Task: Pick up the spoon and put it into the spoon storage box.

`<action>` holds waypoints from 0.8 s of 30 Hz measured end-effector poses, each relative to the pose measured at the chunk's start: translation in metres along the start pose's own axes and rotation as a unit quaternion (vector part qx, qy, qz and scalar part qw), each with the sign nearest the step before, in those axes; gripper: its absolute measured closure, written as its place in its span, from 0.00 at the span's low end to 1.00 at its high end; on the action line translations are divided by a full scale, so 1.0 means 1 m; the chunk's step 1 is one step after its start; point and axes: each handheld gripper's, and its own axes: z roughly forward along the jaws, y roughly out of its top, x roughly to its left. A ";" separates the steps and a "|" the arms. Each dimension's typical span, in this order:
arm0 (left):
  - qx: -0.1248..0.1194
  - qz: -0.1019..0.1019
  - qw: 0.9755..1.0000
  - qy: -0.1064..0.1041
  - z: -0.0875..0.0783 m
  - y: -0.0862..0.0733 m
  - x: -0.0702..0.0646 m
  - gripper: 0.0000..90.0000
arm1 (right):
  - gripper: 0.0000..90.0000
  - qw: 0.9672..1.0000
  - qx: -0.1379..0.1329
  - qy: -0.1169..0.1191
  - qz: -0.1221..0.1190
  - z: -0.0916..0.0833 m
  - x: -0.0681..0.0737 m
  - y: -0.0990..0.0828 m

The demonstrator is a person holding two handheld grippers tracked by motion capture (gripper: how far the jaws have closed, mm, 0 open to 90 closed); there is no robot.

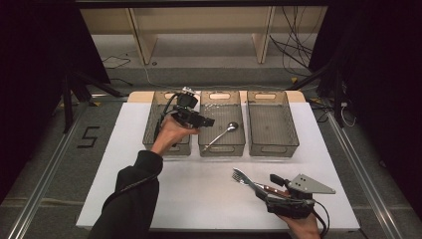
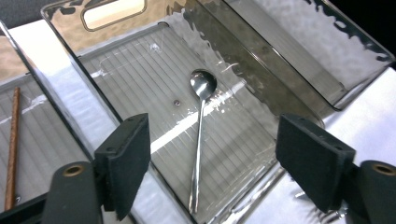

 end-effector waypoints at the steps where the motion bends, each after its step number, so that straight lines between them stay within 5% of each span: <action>1: -0.003 0.001 1.000 -0.002 -0.002 -0.002 0.000 0.27 | 0.31 1.000 0.000 0.000 0.000 0.000 0.000 0.000; 24: -0.055 0.014 0.998 -0.040 -0.040 -0.057 -0.009 0.18 | 0.31 1.000 0.003 -0.001 -0.001 0.001 0.001 0.000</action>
